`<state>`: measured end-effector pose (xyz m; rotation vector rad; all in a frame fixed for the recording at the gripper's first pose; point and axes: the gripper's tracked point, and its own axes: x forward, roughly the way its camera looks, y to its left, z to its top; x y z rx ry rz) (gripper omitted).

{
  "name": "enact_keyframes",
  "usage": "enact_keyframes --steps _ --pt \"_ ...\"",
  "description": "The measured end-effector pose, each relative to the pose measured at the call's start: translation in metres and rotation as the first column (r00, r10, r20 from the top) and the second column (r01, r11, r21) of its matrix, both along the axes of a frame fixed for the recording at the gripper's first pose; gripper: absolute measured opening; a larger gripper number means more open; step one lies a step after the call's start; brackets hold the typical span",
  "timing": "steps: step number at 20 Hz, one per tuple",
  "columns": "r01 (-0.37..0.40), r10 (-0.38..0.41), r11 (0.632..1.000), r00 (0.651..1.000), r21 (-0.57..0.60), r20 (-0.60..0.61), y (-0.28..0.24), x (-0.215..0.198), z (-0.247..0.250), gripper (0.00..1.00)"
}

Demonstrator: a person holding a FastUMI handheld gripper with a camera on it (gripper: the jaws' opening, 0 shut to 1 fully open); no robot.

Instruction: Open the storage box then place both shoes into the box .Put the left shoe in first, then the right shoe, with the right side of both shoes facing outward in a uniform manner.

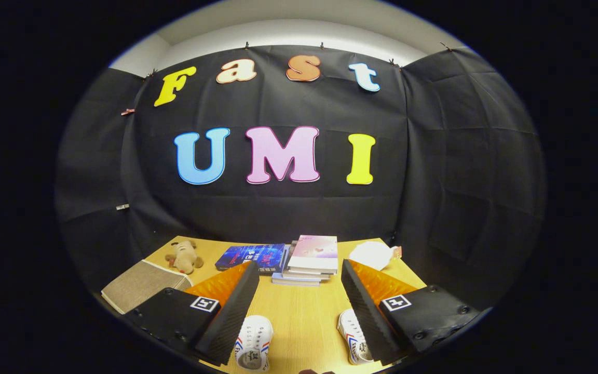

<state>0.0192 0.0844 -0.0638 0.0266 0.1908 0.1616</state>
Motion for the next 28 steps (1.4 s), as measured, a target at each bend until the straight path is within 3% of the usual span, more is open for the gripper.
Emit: enact_keyframes --steps 7,11,14,18,24,26,28 --pt "-0.115 0.116 0.993 0.991 0.021 -0.065 0.036 0.003 -0.020 0.98" --pt "-0.260 0.286 0.954 0.938 0.149 -0.196 0.075 -0.009 -0.055 0.99" --pt "-0.344 0.416 0.903 0.851 0.257 -0.320 0.102 -0.031 -0.088 0.99" --pt "-0.451 0.603 0.793 0.679 0.409 -0.419 0.138 -0.074 -0.119 0.98" --pt "-0.490 0.770 0.635 0.457 0.597 -0.444 0.188 -0.114 -0.154 0.98" --pt "-0.486 0.809 0.585 0.398 0.649 -0.432 0.204 -0.126 -0.162 0.98" --pt "-0.475 0.828 0.558 0.365 0.680 -0.425 0.217 -0.131 -0.171 0.98"
